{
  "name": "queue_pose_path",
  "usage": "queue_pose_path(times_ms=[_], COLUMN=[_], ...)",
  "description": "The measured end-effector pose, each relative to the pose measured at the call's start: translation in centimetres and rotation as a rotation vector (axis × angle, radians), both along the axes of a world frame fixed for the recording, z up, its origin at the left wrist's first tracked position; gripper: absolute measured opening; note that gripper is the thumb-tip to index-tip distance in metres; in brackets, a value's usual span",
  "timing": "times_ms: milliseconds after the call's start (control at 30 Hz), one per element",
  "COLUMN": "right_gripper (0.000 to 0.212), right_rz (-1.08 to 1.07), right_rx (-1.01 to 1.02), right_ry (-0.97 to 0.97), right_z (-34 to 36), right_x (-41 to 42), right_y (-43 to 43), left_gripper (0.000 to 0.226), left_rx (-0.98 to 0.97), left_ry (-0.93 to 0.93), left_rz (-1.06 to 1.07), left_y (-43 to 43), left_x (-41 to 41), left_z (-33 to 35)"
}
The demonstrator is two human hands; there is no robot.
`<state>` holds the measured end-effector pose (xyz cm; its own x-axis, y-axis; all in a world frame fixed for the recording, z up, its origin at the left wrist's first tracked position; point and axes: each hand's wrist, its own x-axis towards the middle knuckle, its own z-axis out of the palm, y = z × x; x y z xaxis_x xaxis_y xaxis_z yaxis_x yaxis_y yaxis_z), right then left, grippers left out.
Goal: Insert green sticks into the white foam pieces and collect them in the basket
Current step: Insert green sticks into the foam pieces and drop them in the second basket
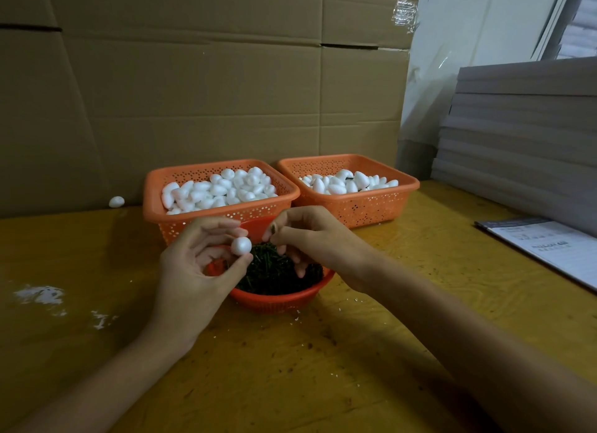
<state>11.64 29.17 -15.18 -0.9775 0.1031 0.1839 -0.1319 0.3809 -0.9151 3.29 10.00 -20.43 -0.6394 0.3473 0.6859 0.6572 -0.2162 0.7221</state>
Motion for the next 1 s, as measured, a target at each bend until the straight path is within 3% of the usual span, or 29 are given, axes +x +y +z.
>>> queue_pose_path(times_ms=[400,700,1000], right_gripper=[0.004,0.017,0.019], right_rz=[0.055,0.166,0.229], right_rx=[-0.018,-0.036,-0.003], right_ry=[-0.007,0.023,0.087], right_z=[-0.18,-0.01,-0.12], right_x=[-0.15,-0.15,-0.20], right_y=[-0.18,0.37,0.43], left_gripper=[0.032,0.017,0.008], left_rx=[-0.019,0.124,0.139], left_ry=[0.010,-0.182,-0.197], left_rz=[0.039,-0.004,-0.005], left_y=[-0.05,-0.07,-0.01], left_x=[0.06,-0.57,-0.59], left_z=[0.09,0.13,0.25])
